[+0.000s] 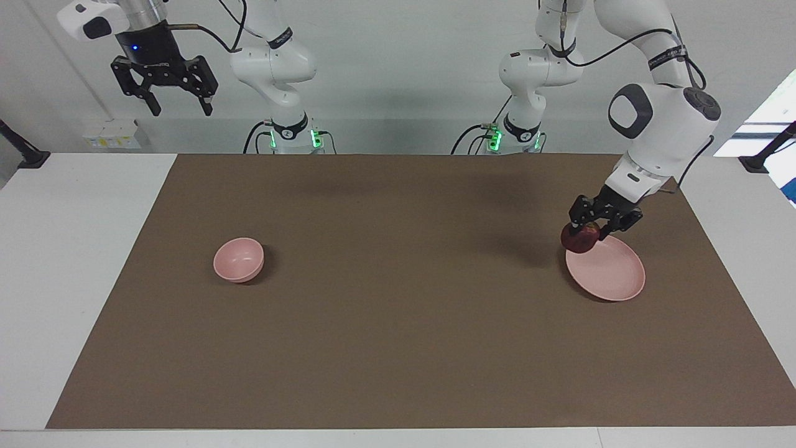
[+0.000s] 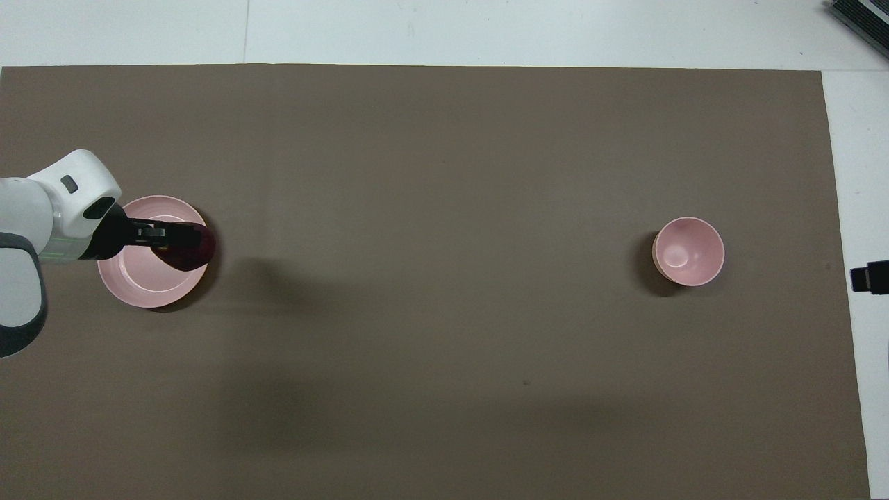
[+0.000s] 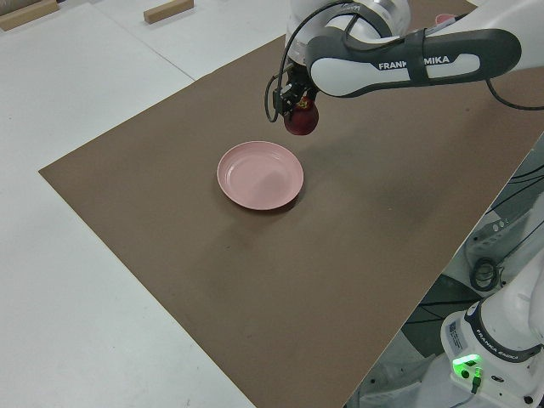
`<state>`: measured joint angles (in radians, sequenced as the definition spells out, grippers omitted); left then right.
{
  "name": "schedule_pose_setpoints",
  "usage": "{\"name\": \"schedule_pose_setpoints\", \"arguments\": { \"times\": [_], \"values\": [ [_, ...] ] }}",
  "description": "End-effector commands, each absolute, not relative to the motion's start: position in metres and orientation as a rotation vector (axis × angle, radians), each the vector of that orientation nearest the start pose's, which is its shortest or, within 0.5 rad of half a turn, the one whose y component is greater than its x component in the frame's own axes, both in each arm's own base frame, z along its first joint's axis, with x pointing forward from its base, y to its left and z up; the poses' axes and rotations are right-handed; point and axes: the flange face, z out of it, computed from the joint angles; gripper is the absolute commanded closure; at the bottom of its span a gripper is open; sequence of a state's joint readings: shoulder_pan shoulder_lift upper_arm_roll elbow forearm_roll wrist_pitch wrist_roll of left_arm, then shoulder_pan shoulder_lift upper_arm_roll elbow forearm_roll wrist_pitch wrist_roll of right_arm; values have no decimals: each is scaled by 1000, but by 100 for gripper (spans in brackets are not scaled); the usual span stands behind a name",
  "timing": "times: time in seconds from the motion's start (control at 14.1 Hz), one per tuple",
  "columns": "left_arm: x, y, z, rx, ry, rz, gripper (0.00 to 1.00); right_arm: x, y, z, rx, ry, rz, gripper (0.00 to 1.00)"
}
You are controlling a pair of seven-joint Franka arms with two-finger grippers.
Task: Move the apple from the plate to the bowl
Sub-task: 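Close the left gripper on the red apple and lift it, then carry the apple toward center with the left gripper while the right gripper approaches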
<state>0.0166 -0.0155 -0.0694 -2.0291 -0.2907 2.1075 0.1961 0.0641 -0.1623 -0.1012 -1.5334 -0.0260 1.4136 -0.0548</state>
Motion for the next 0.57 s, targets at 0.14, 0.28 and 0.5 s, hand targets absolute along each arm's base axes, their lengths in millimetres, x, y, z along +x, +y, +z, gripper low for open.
{"name": "schedule_pose_setpoints", "arguments": {
  "times": [0.14, 0.28, 0.5],
  "values": [
    [547, -124, 499, -3624, -46, -126, 100, 468, -18, 716, -3061, -118, -26, 0],
    [539, -153, 511, -3688, -97, -118, 100, 469, -15, 703, -3022, -92, 45, 0],
    [530, -191, 521, -3830, -169, -60, 100, 475, -1, 675, -2920, 105, 141, 0]
  ]
}}
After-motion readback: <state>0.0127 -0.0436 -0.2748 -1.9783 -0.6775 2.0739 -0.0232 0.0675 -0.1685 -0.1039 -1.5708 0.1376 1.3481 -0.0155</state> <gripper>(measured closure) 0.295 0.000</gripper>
